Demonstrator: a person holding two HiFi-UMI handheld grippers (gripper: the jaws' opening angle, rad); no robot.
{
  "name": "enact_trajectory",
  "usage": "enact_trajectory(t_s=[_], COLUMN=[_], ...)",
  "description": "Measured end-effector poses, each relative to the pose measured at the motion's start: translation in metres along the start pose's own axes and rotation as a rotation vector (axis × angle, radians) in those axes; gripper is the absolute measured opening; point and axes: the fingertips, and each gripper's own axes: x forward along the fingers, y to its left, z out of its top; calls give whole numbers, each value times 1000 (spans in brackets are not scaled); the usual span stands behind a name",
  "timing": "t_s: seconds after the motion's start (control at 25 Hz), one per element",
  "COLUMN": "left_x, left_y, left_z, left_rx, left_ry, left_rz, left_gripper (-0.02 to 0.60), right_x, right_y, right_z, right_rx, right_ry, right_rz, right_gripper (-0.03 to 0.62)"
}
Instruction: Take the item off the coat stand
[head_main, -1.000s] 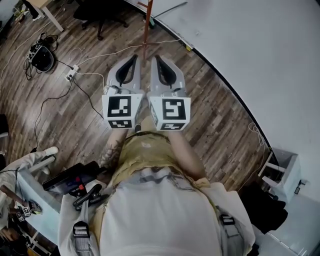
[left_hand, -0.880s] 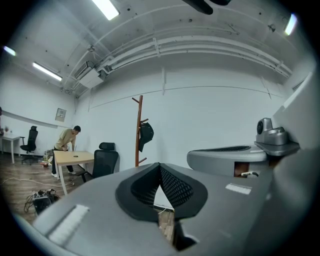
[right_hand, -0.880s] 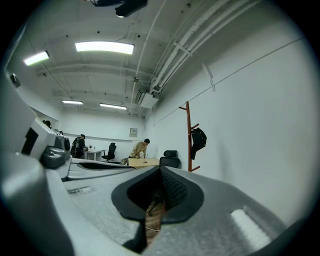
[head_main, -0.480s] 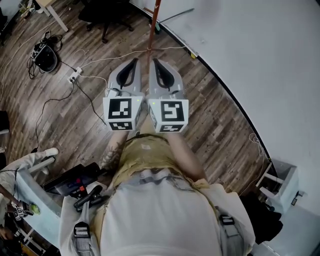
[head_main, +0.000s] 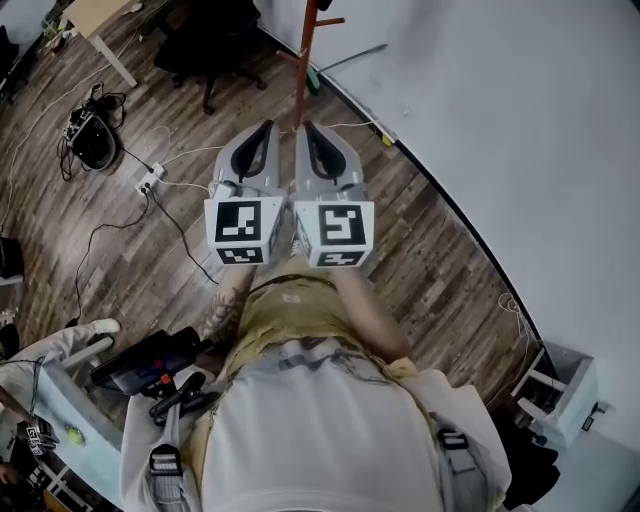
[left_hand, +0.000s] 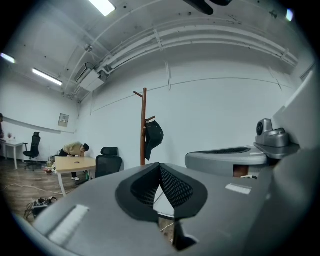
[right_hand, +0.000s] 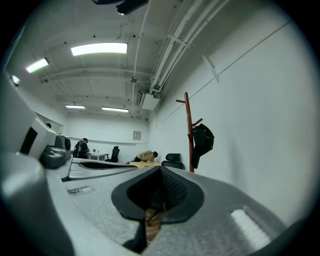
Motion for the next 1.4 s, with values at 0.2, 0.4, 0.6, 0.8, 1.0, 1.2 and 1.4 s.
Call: enact_trajectory(t_s=[0.2,0.4,0.6,0.8,1.0,1.2,1.4], left_x=[62,140,167,188,216,253,291], left_y=[-1,-3,-2,9,34,53,84], left_z=[7,-6,-21,-30,-49,-26,-18], left_rx=[-3,10,0,-29,-31,-44,-7], left_ry=[11,48,102,127,142,107,78], left_rz=[6,-10,-2,-4,-39,-75,-97], left_gripper=[-2,-2,-2,-2,-2,-2,-2], right_x=[44,98,119,141,177,214,261], right_y=[-45,-97,-114,-122,-125,-137,-144], right_z=[6,-3,-16,-26,-44,-25,-13], right_rx=[9,40,56,55,51,24,11], right_ry=[-15,4,41,87,124,93,67], right_rz=[7,27,49,43,5,-33,-63], right_gripper=[0,0,0,0,0,0,0])
